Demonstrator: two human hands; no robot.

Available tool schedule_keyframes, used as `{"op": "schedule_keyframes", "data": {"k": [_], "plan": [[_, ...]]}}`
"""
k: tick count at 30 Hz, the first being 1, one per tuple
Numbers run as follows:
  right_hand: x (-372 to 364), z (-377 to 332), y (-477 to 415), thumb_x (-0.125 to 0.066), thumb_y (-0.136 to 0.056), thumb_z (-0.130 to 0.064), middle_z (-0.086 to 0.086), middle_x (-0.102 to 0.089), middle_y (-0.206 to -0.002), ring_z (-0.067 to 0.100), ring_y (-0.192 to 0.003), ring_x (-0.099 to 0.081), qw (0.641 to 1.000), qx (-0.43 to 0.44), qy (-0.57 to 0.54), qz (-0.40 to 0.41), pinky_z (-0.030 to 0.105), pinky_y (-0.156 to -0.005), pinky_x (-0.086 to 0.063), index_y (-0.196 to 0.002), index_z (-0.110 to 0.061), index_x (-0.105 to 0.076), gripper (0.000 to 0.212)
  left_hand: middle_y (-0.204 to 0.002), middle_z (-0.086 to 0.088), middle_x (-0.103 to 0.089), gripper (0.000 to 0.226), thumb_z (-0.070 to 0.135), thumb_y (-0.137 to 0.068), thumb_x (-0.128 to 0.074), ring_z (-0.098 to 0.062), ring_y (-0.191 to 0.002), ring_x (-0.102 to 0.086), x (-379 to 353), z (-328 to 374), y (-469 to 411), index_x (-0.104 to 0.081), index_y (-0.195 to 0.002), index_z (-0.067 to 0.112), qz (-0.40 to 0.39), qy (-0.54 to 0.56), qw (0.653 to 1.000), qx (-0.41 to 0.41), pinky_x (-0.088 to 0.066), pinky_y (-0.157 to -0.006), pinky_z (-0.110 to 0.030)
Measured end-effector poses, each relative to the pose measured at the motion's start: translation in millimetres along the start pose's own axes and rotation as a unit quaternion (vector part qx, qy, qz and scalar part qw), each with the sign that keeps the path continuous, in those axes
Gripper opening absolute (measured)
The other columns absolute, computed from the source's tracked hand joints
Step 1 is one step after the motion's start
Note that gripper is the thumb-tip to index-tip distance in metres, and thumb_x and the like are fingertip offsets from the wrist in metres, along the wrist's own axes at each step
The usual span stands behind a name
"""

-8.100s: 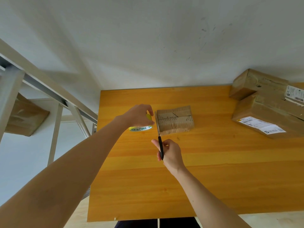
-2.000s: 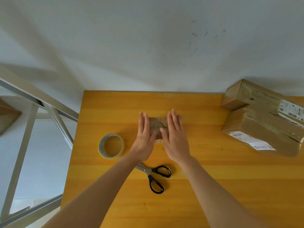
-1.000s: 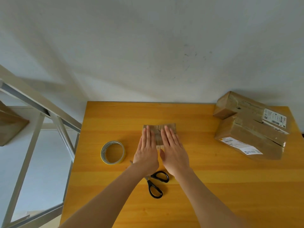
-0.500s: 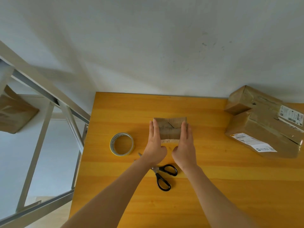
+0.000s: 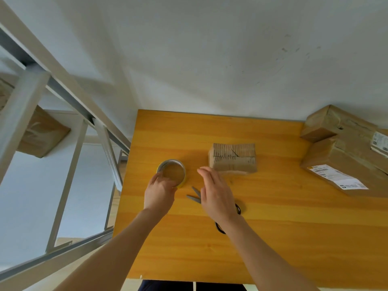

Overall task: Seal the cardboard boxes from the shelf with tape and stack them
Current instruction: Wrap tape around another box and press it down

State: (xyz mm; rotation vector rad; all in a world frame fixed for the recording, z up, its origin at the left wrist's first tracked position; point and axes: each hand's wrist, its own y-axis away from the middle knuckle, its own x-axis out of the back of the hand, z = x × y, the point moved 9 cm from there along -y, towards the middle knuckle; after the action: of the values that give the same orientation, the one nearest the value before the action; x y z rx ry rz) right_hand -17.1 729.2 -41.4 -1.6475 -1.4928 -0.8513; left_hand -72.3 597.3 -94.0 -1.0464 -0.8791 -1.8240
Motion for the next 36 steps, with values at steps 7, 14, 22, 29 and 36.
{"op": "schedule_keyframes", "data": {"k": [7, 14, 22, 29, 36], "plan": [[-7, 0, -20, -0.049, -0.1, -0.014, 0.005, -0.04, -0.151, 0.021, -0.134, -0.045, 0.993, -0.088, -0.073, -0.001, 0.035, -0.097, -0.049, -0.147, -0.007, -0.039, 0.049, -0.082, 0.0, -0.075, 0.012, 0.008, -0.077, -0.077, -0.009, -0.087, -0.062, 38, 16, -6, -0.078, -0.089, 0.011, 0.048, 0.248, 0.966, -0.056, -0.031, -0.111, -0.037], [23, -29, -33, -0.053, -0.097, -0.004, 0.012, -0.054, -0.139, 0.027, -0.126, -0.055, 0.994, -0.041, -0.074, 0.075, 0.04, -0.093, -0.054, -0.135, 0.001, -0.054, 0.039, -0.081, 0.007, -0.074, 0.014, 0.01, -0.078, -0.076, -0.005, -0.081, -0.064, 65, 16, -15, -0.078, -0.091, 0.014, 0.063, 0.337, 0.939, -0.031, -0.027, -0.107, -0.022], [55, -40, -41, -0.062, -0.09, 0.004, 0.018, -0.066, -0.094, 0.031, -0.077, -0.066, 0.988, -0.013, -0.049, 0.146, 0.044, -0.06, -0.055, -0.099, 0.007, -0.07, 0.012, -0.083, 0.014, -0.069, 0.013, 0.01, -0.079, -0.076, 0.013, -0.095, -0.057, 69, 21, -19, -0.078, -0.092, 0.012, 0.028, 0.35, 0.935, -0.043, -0.026, -0.101, -0.003], [59, -32, -48, -0.055, -0.094, 0.005, 0.02, -0.062, -0.089, 0.034, -0.067, -0.061, 0.992, -0.023, -0.019, 0.123, 0.046, -0.057, -0.051, -0.091, 0.006, -0.066, 0.011, -0.075, -0.014, -0.066, 0.019, 0.02, -0.084, -0.072, -0.026, -0.069, -0.056, 67, 31, -19, -0.071, -0.084, 0.001, 0.006, 0.331, 0.941, -0.063, -0.042, -0.06, -0.036], [44, 3, -57, -0.063, -0.094, -0.009, 0.005, -0.068, -0.098, 0.013, -0.087, -0.062, 0.976, -0.143, -0.162, -0.003, 0.017, -0.075, -0.047, -0.1, -0.006, -0.071, 0.011, -0.057, 0.017, -0.055, 0.015, 0.014, -0.084, -0.071, 0.0, -0.055, -0.043, 60, 26, -21, -0.068, -0.071, 0.021, -0.047, 0.359, 0.93, -0.062, -0.031, -0.054, -0.011]]}}
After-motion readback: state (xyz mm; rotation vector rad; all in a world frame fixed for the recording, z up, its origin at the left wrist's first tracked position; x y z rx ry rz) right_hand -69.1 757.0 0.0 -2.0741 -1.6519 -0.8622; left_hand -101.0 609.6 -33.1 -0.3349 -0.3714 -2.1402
